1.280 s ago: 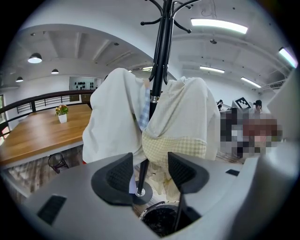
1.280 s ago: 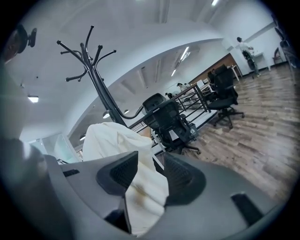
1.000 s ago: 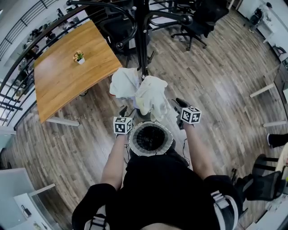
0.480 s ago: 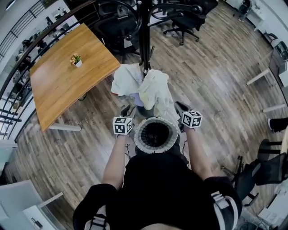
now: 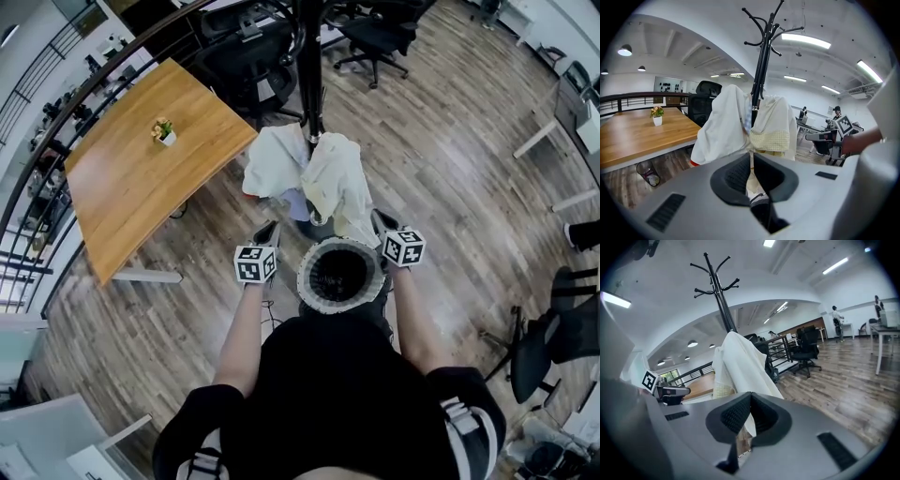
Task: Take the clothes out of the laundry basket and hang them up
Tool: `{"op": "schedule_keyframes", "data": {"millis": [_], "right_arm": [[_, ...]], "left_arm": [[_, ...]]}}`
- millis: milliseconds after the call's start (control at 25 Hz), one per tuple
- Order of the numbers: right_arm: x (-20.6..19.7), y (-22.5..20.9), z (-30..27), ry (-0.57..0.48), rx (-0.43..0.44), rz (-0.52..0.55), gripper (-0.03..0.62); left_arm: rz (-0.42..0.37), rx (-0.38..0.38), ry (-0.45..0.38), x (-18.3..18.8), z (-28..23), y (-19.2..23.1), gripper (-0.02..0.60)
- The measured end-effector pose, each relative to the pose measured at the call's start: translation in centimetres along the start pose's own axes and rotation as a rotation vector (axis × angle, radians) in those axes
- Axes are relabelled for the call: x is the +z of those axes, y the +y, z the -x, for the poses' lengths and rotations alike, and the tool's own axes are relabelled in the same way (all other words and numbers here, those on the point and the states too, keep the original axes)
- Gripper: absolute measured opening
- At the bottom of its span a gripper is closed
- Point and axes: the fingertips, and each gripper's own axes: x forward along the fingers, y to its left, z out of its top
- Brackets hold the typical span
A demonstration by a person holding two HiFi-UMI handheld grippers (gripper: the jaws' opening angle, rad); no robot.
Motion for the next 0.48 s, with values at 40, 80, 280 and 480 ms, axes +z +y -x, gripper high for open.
{"op": "schedule_keyframes", "data": {"millis": [40,80,280,480], "right_arm": [[-0.1,0.6,-0.1,0.000,-0.004,0.013,0.008],[-0.2,1.2,-0.2,0.001,-0.010,0.030,0.008],[-0.9,3.9,0.0,0.019,-0.039,0.116,0.008],[-1.2,5.1,0.9,0.017,-0.061,0.134,0.008]], "left_arm": [[-0.002,-0.002,-0.004,0.1,0.4,0.3,0.038],[-0.003,-0.004,-0.009,0.2,0.9,0.7,0.035],[-0.021,-0.013,-0.014,-0.1,3.0,1.5,0.031],[-0.044,-0.038,0.013,-1.2,4.5,1.4,0.029]]}}
